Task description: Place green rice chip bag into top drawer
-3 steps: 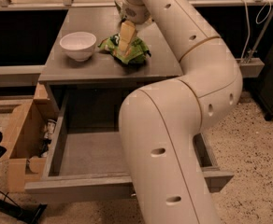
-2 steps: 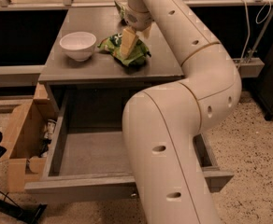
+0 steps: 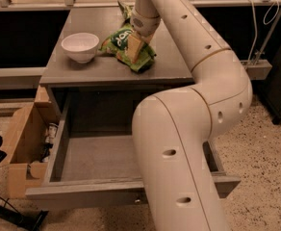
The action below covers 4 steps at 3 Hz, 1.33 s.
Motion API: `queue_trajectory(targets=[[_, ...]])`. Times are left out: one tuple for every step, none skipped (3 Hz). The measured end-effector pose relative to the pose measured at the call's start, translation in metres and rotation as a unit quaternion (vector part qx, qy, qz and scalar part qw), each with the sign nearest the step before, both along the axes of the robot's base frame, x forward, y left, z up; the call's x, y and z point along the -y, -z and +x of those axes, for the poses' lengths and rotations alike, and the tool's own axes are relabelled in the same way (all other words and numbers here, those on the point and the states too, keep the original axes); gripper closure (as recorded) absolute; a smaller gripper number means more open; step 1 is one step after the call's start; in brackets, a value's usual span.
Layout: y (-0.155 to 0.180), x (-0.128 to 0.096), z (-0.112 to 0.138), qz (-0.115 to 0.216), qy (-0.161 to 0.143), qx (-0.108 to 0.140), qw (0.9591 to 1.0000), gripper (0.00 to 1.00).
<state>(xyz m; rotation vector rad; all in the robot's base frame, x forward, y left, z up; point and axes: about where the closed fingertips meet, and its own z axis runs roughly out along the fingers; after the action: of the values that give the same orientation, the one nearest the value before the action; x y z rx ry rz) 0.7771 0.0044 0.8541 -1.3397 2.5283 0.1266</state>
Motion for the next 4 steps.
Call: queue_trajectory(targets=[[0.002, -0.0053, 0.0079, 0.006, 0.0, 0.012, 0.9999, 0.94], [0.0007, -0.0053, 0.0078, 0.006, 0.0, 0.012, 0.9999, 1.0], [0.0006, -0.0053, 0.0078, 0.006, 0.0, 0.012, 0.9999, 1.0], [-0.0004, -0.0053, 0.0078, 0.006, 0.0, 0.012, 0.9999, 1.0]])
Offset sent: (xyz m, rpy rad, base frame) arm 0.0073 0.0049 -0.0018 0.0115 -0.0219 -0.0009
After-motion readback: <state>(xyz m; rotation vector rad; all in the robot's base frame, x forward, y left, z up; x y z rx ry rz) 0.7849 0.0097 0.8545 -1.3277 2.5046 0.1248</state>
